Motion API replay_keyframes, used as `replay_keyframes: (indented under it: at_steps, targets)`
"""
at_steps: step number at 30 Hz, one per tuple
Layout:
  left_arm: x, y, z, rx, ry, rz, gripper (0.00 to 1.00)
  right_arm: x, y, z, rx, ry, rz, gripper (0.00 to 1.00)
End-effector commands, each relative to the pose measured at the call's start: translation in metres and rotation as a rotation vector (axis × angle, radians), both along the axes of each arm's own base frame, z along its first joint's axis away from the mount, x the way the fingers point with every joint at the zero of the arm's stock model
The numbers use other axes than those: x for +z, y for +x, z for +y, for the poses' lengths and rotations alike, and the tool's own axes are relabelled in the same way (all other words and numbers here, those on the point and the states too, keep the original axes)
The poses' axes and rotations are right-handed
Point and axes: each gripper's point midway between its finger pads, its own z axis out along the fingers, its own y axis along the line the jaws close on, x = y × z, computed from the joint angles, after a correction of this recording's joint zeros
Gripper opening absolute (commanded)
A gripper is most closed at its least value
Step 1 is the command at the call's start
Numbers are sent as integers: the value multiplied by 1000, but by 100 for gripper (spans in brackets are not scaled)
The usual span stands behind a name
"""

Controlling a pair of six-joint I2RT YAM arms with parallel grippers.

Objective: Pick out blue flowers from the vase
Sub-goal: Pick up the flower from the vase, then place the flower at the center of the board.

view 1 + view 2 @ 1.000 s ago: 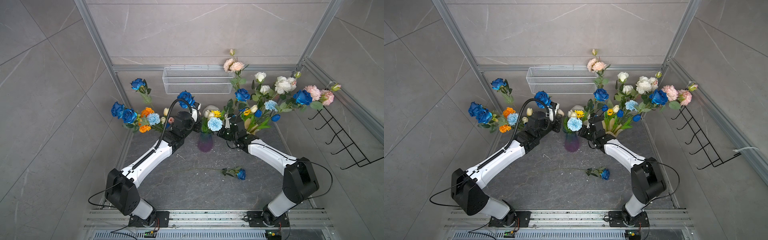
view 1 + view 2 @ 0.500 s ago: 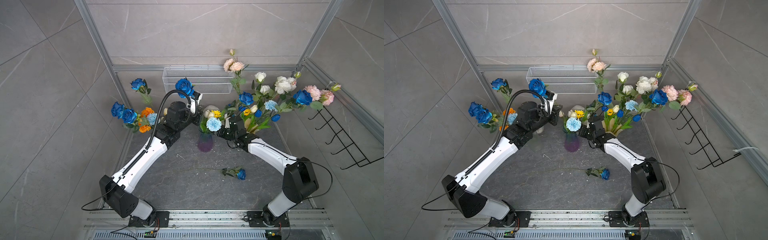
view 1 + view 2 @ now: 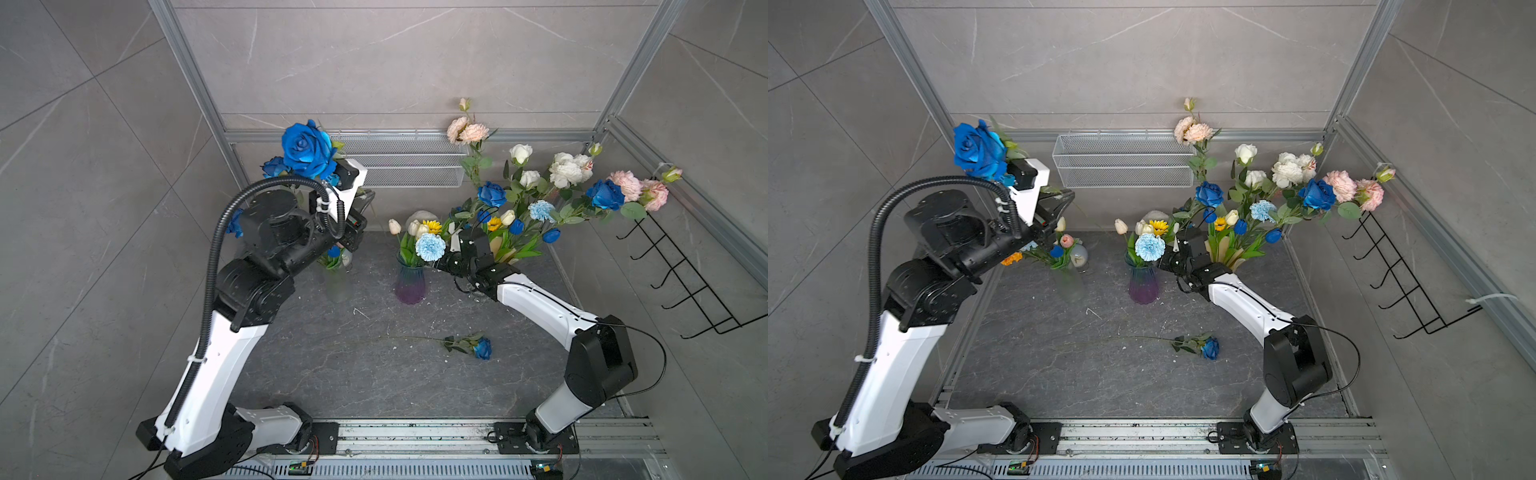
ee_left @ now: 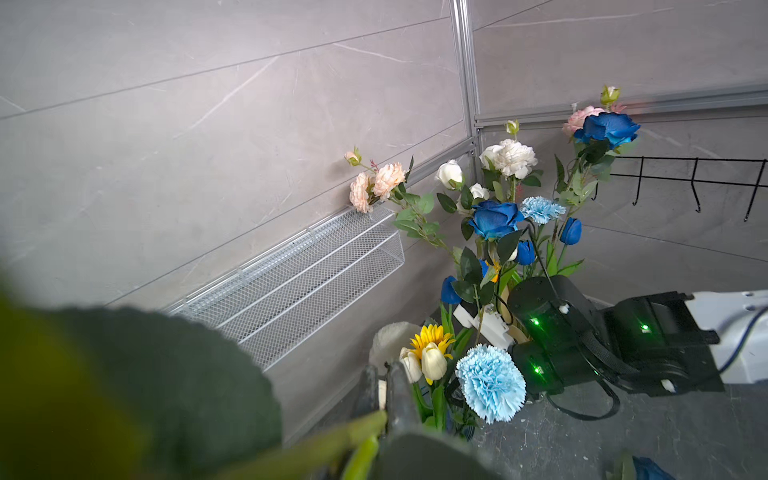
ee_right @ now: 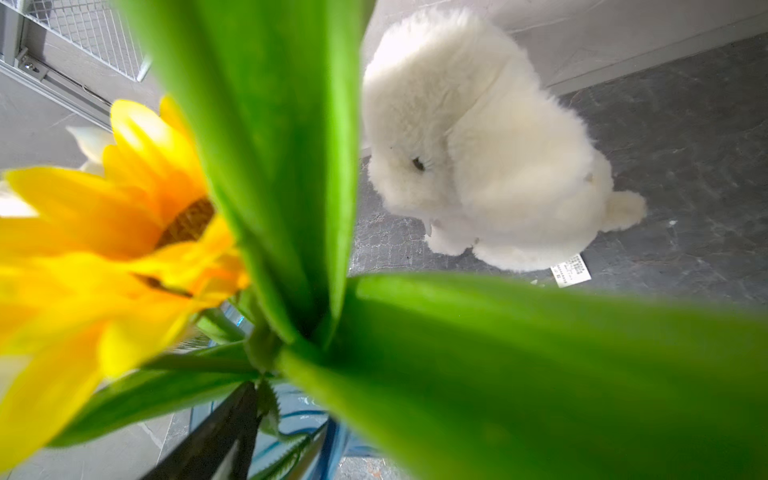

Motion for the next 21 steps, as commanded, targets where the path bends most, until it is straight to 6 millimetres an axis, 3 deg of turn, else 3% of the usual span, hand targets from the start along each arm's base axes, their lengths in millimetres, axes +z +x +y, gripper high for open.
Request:
replay_keyframes:
  at_steps: [1, 5, 7, 11, 21]
  targets:
    - [-19, -15, 22, 49, 102, 44, 0, 31, -2, -3, 0, -5, -60, 83]
    - [-3, -46, 42, 39, 40, 19, 0, 43, -4, -4, 6, -2, -81, 85]
    - [-5, -58, 47, 26, 28, 40, 0, 51, -8, -6, 9, -2, -94, 88]
    - [-40, -66, 43, -17, 92, 171, 0, 61, -17, -13, 2, -16, -110, 91]
    - [-129, -64, 48, 20, 313, 468, 0, 80, -57, -46, -45, -65, -163, 93]
